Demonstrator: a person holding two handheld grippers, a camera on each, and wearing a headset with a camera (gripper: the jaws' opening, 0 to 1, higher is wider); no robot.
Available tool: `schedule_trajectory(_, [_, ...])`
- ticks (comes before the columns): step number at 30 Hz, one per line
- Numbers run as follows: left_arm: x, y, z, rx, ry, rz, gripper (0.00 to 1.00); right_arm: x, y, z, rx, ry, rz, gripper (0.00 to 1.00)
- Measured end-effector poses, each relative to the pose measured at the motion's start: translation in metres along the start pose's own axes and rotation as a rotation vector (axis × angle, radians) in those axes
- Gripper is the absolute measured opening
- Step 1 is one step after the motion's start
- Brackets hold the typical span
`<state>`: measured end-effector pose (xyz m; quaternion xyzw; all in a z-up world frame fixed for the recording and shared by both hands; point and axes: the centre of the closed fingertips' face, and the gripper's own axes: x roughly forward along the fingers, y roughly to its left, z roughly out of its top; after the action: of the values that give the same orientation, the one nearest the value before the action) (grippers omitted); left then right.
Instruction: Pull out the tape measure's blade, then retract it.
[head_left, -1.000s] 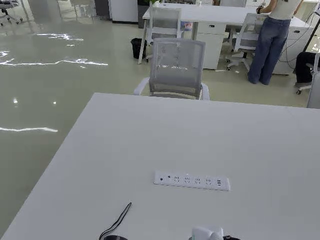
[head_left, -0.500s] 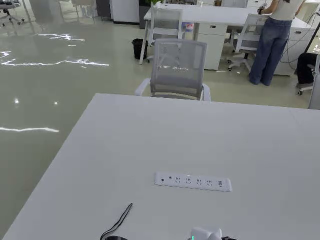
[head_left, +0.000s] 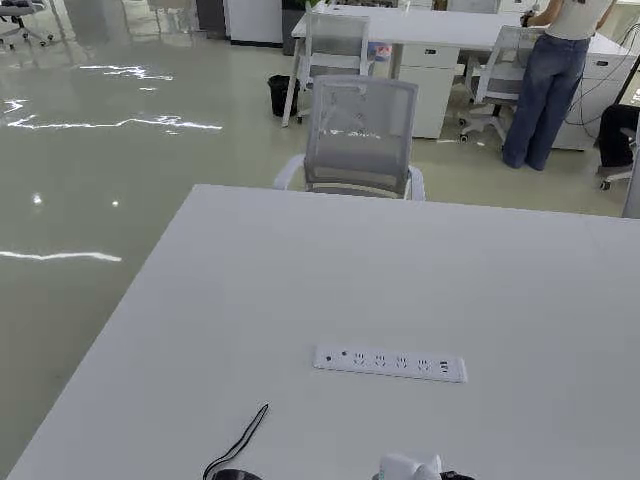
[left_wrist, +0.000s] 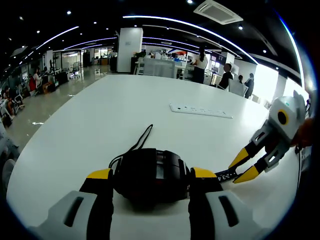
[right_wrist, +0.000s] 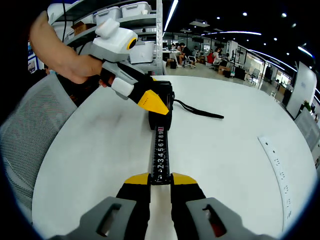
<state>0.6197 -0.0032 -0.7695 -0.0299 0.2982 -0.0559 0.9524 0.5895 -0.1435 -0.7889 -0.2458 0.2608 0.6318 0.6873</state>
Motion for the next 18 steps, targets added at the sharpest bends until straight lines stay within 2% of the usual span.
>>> schedule_trajectory(18, [0.0002, 0.001, 0.0, -0.004, -0.003, -0.004, 0.57, 0.0095, 0.0, 0.0064, -0.006, -0.003, 0.001, 0.14])
